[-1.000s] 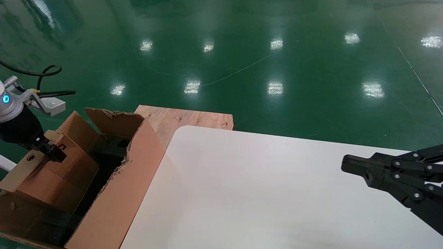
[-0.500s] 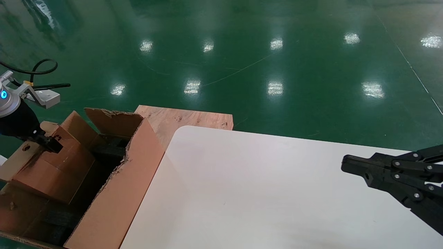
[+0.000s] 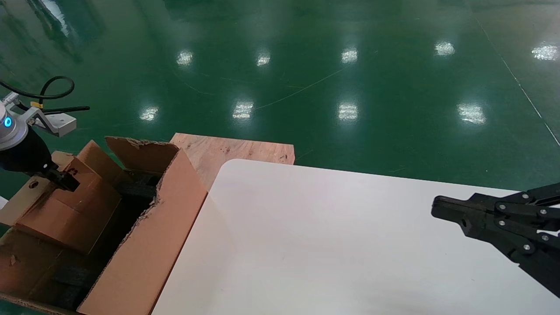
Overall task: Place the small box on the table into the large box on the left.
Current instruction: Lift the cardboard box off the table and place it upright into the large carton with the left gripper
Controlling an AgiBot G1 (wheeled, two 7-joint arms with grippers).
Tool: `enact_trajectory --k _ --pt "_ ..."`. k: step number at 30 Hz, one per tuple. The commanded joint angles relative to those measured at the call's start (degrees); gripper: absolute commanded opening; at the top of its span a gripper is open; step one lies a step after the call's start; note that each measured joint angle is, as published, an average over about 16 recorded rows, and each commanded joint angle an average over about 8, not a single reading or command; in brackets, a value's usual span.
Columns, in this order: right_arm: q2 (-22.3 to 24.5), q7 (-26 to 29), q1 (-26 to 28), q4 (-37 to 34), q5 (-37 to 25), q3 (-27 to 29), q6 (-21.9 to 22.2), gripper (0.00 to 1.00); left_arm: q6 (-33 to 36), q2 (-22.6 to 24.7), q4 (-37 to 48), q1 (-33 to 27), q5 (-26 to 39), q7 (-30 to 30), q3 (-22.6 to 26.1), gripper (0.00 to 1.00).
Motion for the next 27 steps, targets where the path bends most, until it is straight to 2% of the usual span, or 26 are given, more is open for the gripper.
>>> enact_trajectory --k 1,15,27 --pt "0.0 0.0 0.0 0.0 0.0 0.0 0.0 0.00 -0.1 0.0 -0.1 0.1 0.0 0.0 0.0 0.00" --pt "0.0 0.0 0.0 0.0 0.0 0.0 0.0 0.00 8.6 -0.1 0.4 -0.4 0.7 -1.6 0.5 0.00" --pt "0.0 0.0 0.0 0.0 0.0 0.0 0.0 0.00 5.5 -0.6 0.6 0.7 1.7 -3.4 1.1 0.00"
